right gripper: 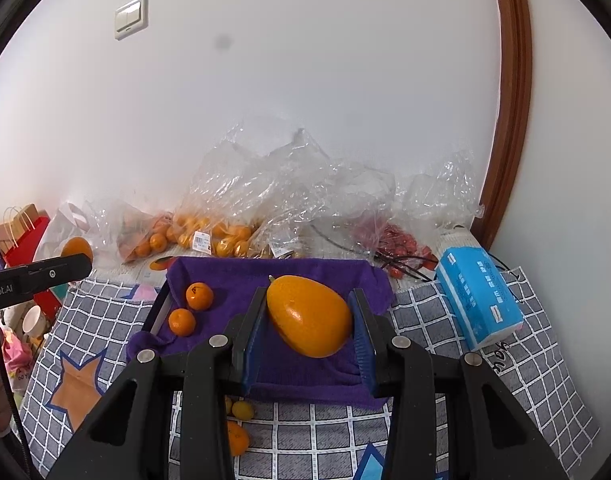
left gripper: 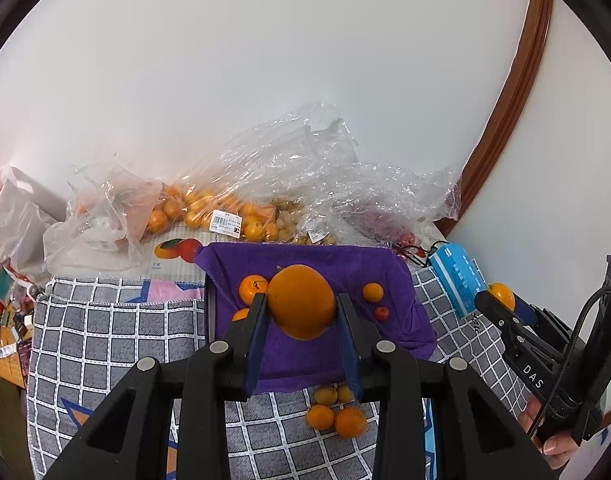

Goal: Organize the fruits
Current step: 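Carry the orange with the left tool while the right tool carries the oval fruit over the towel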

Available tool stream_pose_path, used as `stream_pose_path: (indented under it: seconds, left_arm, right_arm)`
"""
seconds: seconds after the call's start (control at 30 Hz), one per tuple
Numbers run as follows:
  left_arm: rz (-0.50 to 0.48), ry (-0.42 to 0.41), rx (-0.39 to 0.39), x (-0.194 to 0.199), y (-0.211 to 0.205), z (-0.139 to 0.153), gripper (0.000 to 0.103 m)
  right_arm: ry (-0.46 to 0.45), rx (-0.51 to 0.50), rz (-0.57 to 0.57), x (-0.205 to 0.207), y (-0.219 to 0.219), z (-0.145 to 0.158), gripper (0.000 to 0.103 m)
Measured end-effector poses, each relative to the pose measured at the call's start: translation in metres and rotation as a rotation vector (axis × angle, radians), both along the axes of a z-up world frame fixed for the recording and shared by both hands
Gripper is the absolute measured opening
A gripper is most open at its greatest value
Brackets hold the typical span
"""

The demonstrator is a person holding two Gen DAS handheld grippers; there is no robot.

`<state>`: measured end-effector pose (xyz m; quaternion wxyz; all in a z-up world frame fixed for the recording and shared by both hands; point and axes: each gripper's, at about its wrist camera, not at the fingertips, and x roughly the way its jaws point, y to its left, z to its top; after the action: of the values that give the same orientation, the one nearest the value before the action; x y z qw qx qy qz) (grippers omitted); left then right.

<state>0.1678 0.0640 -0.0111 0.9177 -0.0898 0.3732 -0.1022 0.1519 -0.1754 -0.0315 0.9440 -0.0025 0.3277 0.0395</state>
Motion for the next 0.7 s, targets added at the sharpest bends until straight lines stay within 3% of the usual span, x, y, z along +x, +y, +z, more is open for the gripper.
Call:
stream_pose_path:
  seconds: [0.7]
  left_arm:
    - [-0.016,0.031,-0.009,0.03,-0.002,-0.017,0.032]
  right_arm:
    - [0.032,-0.008,-0.004,0.024,0.001,-0.018,0.039]
